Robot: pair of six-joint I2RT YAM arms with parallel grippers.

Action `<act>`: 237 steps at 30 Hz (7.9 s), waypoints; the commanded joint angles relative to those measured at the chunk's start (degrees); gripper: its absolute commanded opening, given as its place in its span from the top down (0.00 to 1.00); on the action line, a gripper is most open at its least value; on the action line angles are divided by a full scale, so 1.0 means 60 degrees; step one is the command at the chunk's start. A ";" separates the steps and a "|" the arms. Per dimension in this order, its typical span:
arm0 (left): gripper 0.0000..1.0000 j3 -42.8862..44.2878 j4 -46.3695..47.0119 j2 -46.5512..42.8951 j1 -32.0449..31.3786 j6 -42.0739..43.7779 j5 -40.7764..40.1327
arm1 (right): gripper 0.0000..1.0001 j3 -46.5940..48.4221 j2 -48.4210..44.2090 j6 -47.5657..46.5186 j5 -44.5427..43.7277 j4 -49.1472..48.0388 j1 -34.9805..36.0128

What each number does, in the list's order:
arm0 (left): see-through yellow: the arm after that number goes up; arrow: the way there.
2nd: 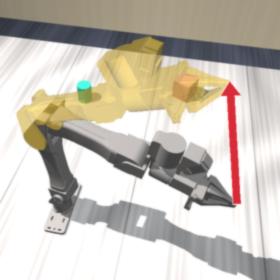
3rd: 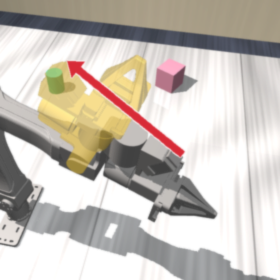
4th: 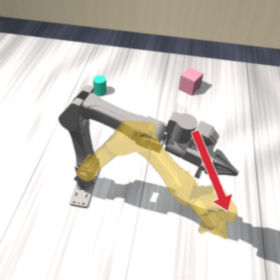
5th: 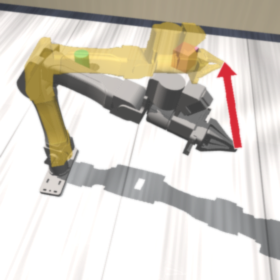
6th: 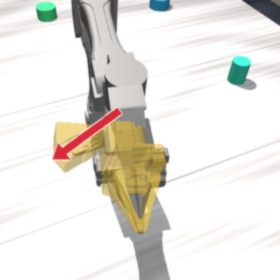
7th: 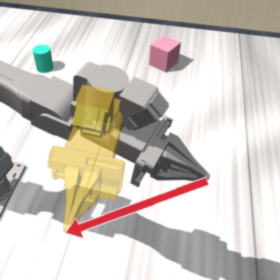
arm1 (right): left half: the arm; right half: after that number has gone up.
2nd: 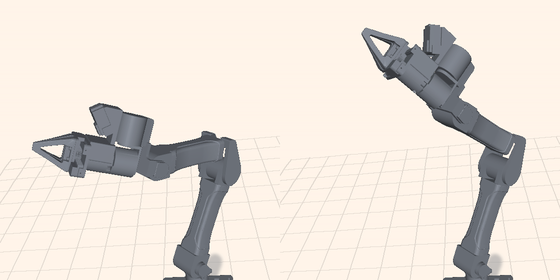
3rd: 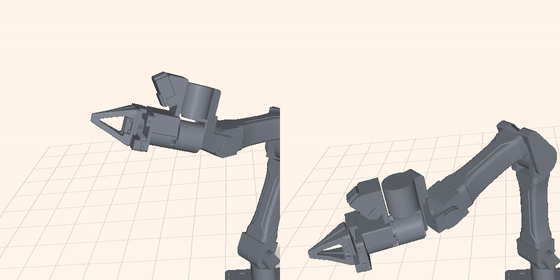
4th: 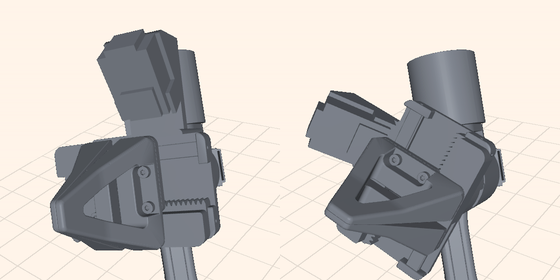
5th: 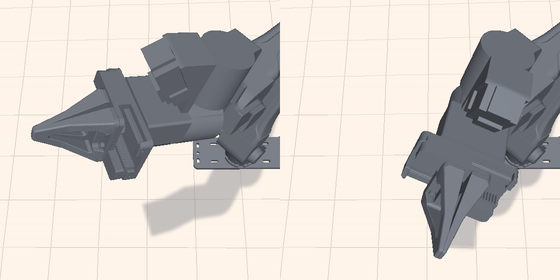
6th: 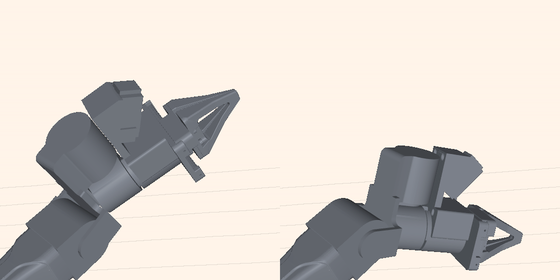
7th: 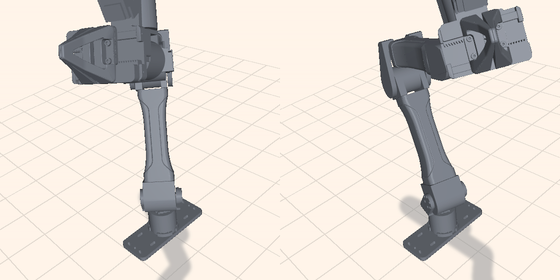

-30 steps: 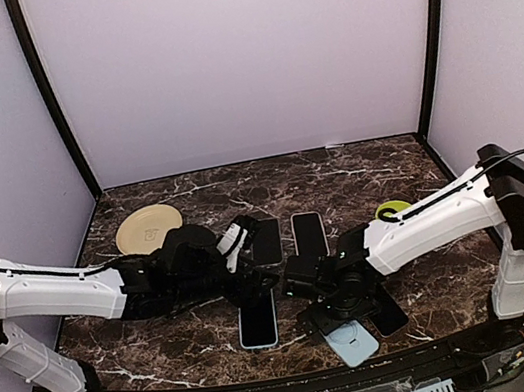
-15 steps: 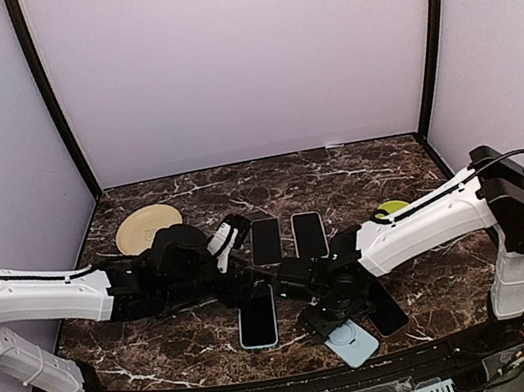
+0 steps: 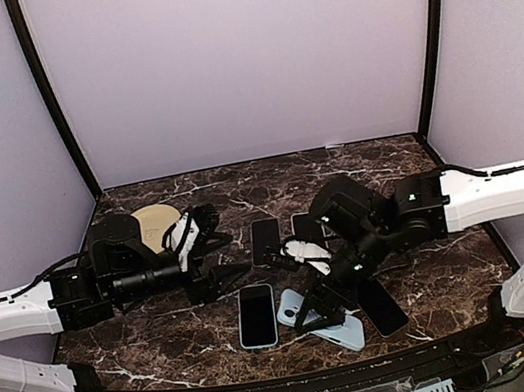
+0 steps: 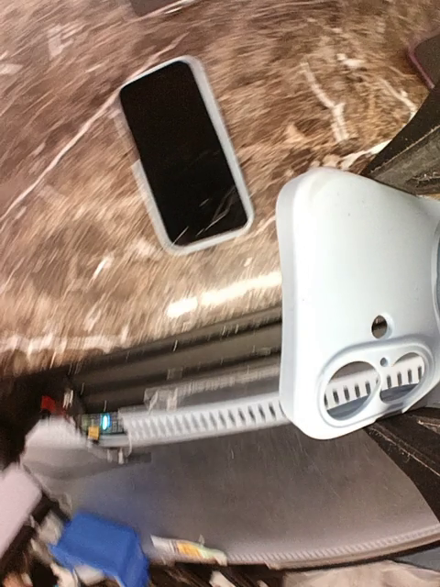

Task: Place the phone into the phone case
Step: Pick up the phone case from the corner of the board, then pass from the right arm to the left, then pass from the left arm to the right, then place the phone case at the corner of the board, then pick up the phone at the corner of the board, then install the phone into the phone case.

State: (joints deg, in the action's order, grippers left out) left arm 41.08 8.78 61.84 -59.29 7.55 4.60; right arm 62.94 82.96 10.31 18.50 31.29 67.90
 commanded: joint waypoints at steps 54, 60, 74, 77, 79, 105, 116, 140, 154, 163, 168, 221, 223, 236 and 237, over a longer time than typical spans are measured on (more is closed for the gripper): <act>1.00 0.2941 -0.4407 0.1043 -0.1846 0.0231 -0.0806 | 0.28 0.0011 -0.2340 0.0330 -0.2993 -0.1101 0.0050; 1.00 0.3106 -0.4483 0.1082 -0.1791 0.0001 -0.0464 | 0.34 -0.0078 -0.1753 0.0242 -0.2523 -0.1699 0.0492; 1.00 0.3094 -0.4887 0.1339 -0.1202 -0.0438 -0.0646 | 0.24 -0.0901 -0.2766 0.0068 -0.2634 -0.2249 0.0534; 1.00 0.3070 -0.4731 0.1298 -0.1193 -0.0410 -0.0341 | 0.24 -0.1074 -0.2430 0.0224 -0.2693 -0.2492 0.0532; 1.00 0.3013 -0.4585 0.1258 -0.1193 -0.0398 -0.0150 | 0.25 -0.1117 -0.2118 0.0205 -0.2675 -0.2769 0.0534; 0.12 0.2352 -0.4517 0.1284 -0.0176 -0.1618 -0.0597 | 1.00 -0.4348 -0.0663 0.7851 -0.0172 -0.6319 -0.1271; 0.12 0.1850 -0.4379 0.0776 -0.0139 -0.1598 -0.0657 | 0.69 -0.4376 0.0284 0.7284 -0.0574 -0.4769 -0.1985; 0.12 0.1713 -0.4201 0.0974 -0.0131 -0.1566 -0.0796 | 0.02 -0.1724 0.1647 0.4445 -0.4071 0.2374 -0.2308; 0.12 0.1560 -0.4141 0.1055 -0.0124 -0.1471 -0.0792 | 0.44 -0.1731 0.2112 0.4393 -0.3798 0.2015 -0.2257; 0.15 0.1243 -0.4193 0.1729 -0.0138 -0.1702 -0.1077 | 0.58 -0.1215 0.0654 0.6146 -0.5485 0.1522 -0.1534; 0.16 0.1008 -0.3882 0.1709 -0.0138 -0.1923 -0.1001 | 0.64 -0.0900 0.0354 0.7669 -0.7262 0.1087 -0.0444; 0.10 0.0151 -0.2825 0.0869 -0.0138 -0.2147 -0.1118 | 0.97 0.1647 0.4210 0.9015 -0.7237 0.2089 0.1759; 0.10 0.0142 -0.2814 0.0882 -0.0138 -0.2131 -0.1129 | 0.95 0.1491 0.4270 0.9044 -0.7024 0.1983 0.1762; 0.10 0.0176 -0.2831 0.0983 -0.0138 -0.2042 -0.1146 | 0.30 0.1229 0.4365 0.9111 -0.6846 0.1850 0.1709; 0.10 0.0180 -0.2856 0.0992 -0.0138 -0.2048 -0.1158 | 0.27 0.1229 0.4343 0.9103 -0.6855 0.1879 0.1684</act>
State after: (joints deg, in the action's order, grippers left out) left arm 42.22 -8.62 67.64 -60.27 -5.17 -2.02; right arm 70.91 108.12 65.04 -25.10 41.15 77.87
